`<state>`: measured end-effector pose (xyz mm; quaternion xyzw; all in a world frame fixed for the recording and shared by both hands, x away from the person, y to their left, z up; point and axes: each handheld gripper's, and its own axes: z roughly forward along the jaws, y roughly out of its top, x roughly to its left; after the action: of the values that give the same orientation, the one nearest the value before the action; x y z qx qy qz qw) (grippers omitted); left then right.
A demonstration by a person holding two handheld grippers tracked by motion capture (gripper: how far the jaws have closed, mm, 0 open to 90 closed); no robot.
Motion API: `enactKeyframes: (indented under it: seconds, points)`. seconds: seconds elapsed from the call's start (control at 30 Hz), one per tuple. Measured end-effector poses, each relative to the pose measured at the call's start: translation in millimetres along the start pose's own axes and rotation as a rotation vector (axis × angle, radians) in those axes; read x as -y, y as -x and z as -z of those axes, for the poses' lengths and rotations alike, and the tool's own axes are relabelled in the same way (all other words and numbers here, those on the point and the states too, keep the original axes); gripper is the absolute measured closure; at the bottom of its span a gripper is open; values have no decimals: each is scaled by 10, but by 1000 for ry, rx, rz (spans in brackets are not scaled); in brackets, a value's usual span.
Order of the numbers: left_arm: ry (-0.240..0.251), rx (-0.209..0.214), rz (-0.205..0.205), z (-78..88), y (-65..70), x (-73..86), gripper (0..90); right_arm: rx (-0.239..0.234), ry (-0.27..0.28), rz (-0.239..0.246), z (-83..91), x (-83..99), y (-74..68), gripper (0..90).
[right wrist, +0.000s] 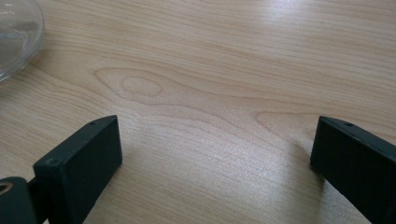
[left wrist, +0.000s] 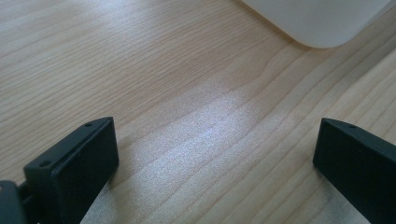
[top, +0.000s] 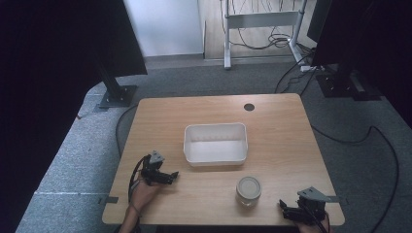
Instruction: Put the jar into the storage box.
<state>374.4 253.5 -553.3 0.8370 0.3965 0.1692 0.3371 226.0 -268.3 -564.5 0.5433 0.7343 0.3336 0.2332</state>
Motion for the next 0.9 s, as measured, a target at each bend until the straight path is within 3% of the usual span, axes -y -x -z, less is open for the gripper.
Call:
enactKeyframes:
  seconds: [0.9]
  points:
    - [3,1,2,-1,1,1,0,-2,1,3,6,-3,-6,16]
